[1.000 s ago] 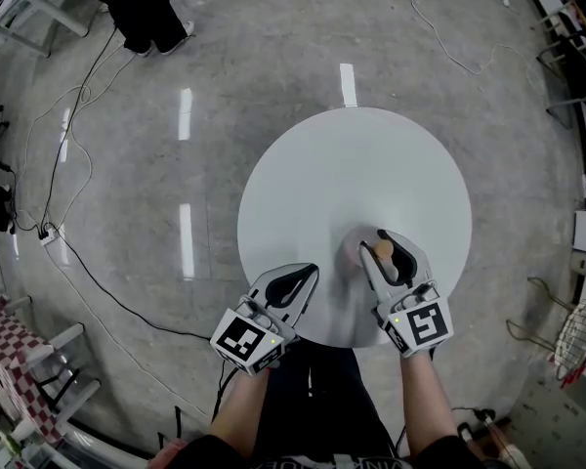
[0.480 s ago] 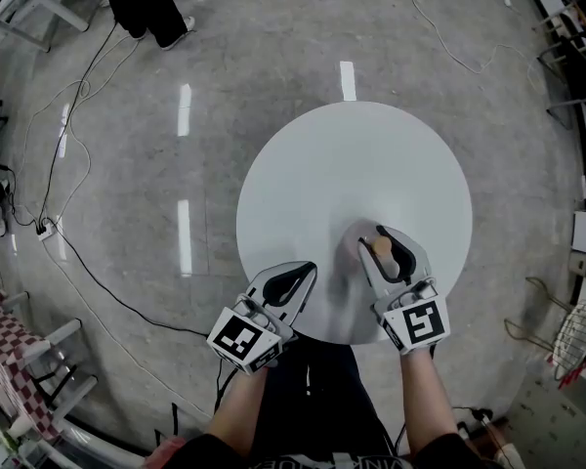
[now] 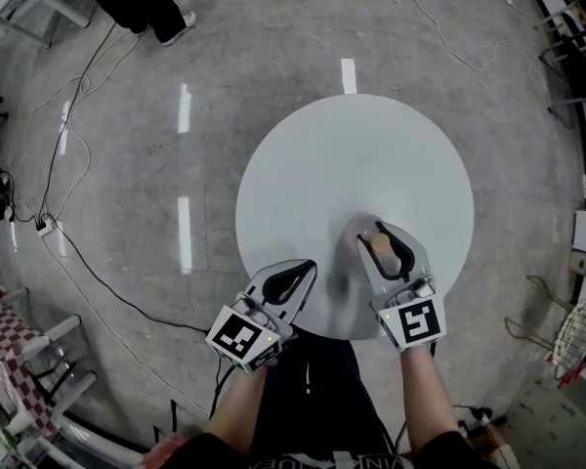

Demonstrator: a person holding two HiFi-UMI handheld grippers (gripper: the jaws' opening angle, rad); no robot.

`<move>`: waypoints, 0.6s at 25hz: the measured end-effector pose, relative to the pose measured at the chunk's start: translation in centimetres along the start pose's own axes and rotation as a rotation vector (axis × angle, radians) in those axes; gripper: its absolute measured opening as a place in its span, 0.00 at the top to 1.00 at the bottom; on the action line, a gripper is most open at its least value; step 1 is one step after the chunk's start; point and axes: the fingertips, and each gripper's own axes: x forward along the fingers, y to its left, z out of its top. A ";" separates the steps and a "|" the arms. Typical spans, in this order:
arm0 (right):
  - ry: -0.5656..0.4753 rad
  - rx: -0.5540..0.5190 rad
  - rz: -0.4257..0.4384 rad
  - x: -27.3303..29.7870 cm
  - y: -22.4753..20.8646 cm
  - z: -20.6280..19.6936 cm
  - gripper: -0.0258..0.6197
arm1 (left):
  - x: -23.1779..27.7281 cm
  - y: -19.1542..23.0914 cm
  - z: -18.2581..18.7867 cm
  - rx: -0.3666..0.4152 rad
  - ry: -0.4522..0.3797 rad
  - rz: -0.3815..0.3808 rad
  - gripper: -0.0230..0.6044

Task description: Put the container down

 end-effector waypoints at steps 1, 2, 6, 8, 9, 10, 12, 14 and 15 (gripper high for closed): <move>0.005 -0.007 -0.002 0.0 0.1 -0.1 0.75 | 0.0 -0.1 0.0 0.001 -0.003 -0.001 0.94; -0.001 -0.009 -0.003 0.0 0.1 -0.1 0.75 | -0.1 -0.1 0.0 0.001 -0.007 -0.005 0.94; -0.027 -0.009 -0.006 0.2 0.3 0.2 0.75 | -0.2 -0.1 -0.4 0.006 -0.015 0.000 0.94; -0.029 -0.014 -0.016 0.2 0.3 0.2 0.74 | -0.4 0.0 -0.7 -0.003 0.010 0.020 0.94; -0.030 -0.016 -0.026 0.2 0.2 0.2 0.73 | -0.4 -0.1 -0.8 -0.007 0.020 0.023 0.94; -0.031 -0.015 -0.035 0.1 0.1 0.2 0.72 | -0.4 -0.2 -0.8 -0.008 0.022 0.018 0.94; -0.025 -0.008 -0.042 0.1 0.0 0.0 0.69 | -0.3 -0.6 -1.0 -0.007 0.010 0.004 0.94; -0.016 0.005 -0.032 0.0 -0.1 -0.2 0.64 | -0.2 -0.8 -1.0 -0.006 -0.003 0.001 0.94; -0.015 0.014 -0.026 -0.1 0.0 -0.3 0.61 | -0.2 -1.0 -1.0 -0.005 -0.005 -0.001 0.94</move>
